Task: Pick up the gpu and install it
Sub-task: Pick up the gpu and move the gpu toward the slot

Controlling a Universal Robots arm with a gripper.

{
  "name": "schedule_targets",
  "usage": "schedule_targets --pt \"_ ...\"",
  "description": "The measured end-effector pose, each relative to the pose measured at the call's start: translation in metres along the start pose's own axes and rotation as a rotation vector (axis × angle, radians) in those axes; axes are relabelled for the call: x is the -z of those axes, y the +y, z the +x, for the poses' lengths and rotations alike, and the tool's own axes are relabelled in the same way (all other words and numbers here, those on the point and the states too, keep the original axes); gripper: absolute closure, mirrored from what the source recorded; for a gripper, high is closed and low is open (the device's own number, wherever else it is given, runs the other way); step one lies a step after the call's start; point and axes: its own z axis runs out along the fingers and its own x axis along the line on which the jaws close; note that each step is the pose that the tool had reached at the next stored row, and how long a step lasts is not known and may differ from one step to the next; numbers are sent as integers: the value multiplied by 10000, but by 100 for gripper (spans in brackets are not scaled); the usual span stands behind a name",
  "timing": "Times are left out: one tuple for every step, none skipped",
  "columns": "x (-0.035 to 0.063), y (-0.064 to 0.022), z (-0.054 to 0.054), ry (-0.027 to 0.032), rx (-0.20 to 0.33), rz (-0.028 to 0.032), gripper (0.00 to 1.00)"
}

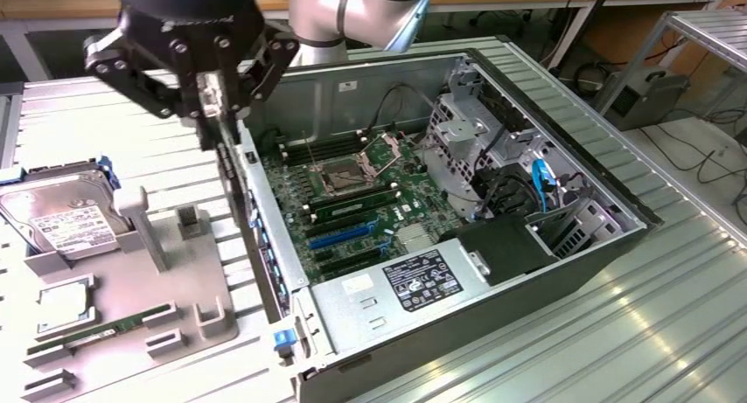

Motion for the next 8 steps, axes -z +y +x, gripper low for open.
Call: schedule_targets --pt "59 -5 -102 -1 -2 -89 74" --pt "77 -7 -196 -4 -3 -161 74" --pt "79 -8 -239 -4 -4 -181 74" --pt "78 -10 -300 -5 -3 -195 74" --pt "77 -12 -361 -2 -2 -202 74" --pt "76 -14 -420 -2 -4 -204 74" --pt "75 -16 -478 1 -4 -204 74" --pt "72 -18 -523 4 -3 -204 74"
